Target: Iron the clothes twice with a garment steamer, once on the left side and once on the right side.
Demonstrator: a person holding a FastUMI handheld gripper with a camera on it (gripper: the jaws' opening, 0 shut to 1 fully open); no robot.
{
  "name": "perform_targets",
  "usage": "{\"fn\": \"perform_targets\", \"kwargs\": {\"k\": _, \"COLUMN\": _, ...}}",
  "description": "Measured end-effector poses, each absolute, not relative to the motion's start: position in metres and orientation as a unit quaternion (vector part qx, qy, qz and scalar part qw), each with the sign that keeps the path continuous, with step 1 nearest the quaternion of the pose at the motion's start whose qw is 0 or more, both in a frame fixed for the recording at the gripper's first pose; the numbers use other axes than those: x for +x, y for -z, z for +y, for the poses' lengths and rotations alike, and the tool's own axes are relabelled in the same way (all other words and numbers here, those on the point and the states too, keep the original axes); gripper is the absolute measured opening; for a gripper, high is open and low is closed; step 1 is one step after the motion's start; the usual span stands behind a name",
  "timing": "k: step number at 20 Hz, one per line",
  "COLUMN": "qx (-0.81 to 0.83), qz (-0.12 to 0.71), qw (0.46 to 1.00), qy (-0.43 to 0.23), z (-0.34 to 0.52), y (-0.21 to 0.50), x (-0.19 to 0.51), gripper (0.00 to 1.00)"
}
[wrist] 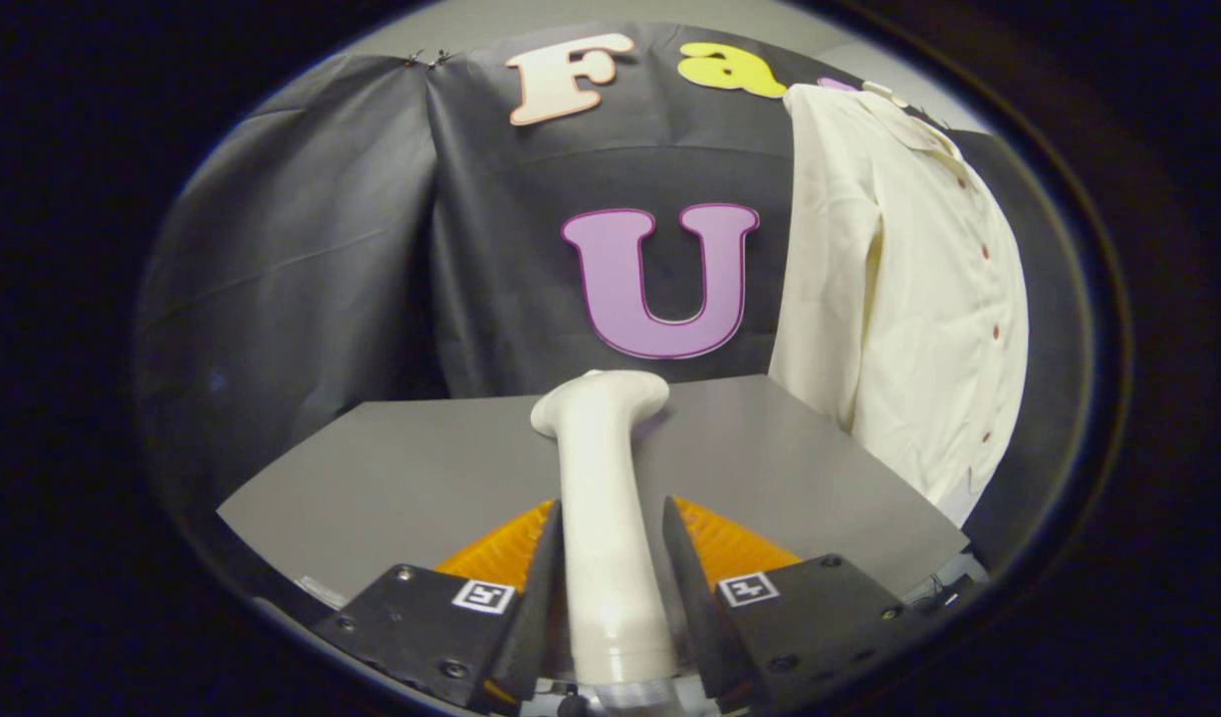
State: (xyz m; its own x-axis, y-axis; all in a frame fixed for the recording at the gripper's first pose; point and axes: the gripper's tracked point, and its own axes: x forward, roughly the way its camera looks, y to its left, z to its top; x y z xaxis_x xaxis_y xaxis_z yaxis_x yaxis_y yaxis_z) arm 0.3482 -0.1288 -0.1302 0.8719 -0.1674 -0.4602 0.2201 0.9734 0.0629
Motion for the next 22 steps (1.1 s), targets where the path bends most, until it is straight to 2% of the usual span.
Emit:
{"fn": "perform_targets", "kwargs": {"k": 3, "qx": 0.062, "qz": 0.22, "qw": 0.969, "qy": 0.097, "z": -0.13, "y": 0.128, "x": 0.35, "gripper": 0.41}}
{"fn": "perform_targets", "kwargs": {"k": 16, "qx": 0.107, "qz": 0.123, "qw": 0.987, "qy": 0.014, "z": -0.117, "y": 0.093, "x": 0.339, "gripper": 0.34}}
{"fn": "perform_targets", "kwargs": {"k": 22, "qx": 0.096, "qz": 0.043, "qw": 0.994, "qy": -0.012, "z": -0.133, "y": 0.034, "x": 0.305, "gripper": 0.33}}
